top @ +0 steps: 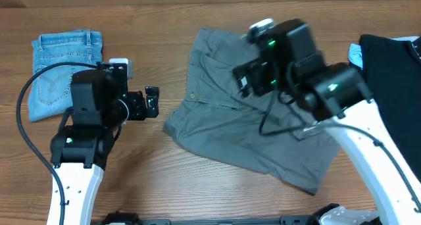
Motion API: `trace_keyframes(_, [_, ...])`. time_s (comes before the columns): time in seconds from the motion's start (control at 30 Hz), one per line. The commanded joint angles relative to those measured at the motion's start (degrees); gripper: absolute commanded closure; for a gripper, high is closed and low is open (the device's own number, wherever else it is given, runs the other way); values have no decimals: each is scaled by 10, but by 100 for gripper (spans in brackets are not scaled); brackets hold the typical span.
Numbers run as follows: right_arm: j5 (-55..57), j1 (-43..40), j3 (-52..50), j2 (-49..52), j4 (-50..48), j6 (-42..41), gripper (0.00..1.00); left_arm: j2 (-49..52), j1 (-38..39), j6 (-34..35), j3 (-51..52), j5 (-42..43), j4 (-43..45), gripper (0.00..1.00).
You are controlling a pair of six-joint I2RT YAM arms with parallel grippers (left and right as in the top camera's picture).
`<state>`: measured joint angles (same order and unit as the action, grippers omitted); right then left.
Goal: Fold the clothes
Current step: 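Drag the grey shorts to table center with the right gripper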
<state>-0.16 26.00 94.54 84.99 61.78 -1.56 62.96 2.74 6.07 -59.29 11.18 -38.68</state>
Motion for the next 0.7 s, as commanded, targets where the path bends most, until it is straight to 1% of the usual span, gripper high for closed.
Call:
trace_keyframes(0.0, [-19, -106, 5, 2, 29, -108, 0, 56, 67, 3, -16, 17, 28, 0])
trace_keyframes(0.07, [-27, -186, 2, 3, 60, -106, 0, 113, 105, 4, -30, 0, 43, 0])
trace_keyframes(0.13, [-25, -261, -9, 10, 86, -99, 0, 177, 123, 4, -47, -13, 49, 0])
trace_keyframes(0.2, [-32, -316, -26, 25, 106, -59, 0, 221, 126, 19, -53, -12, 49, 0])
trace_keyframes(0.27, [-65, -357, -68, 51, 110, -28, 0, 253, 126, 49, -53, -4, 44, 0])
trace_keyframes(0.33, [-66, -370, -112, 74, 99, -21, 0, 264, 126, 56, -53, 12, 42, 0])
trace_keyframes(0.4, [-71, -376, -162, 97, 64, -29, 0, 265, 126, 56, -53, 20, 41, 0])
trace_keyframes(0.5, [-110, -376, -215, 134, 32, -29, 2, 265, 126, 56, -53, 19, 33, 0])
trace_keyframes(0.57, [-122, -376, -238, 152, 23, -32, 7, 265, 126, 56, -53, 19, 29, 0])
trace_keyframes(0.67, [-167, -376, -257, 164, 10, -31, 14, 265, 126, 55, -53, 17, 30, 0])
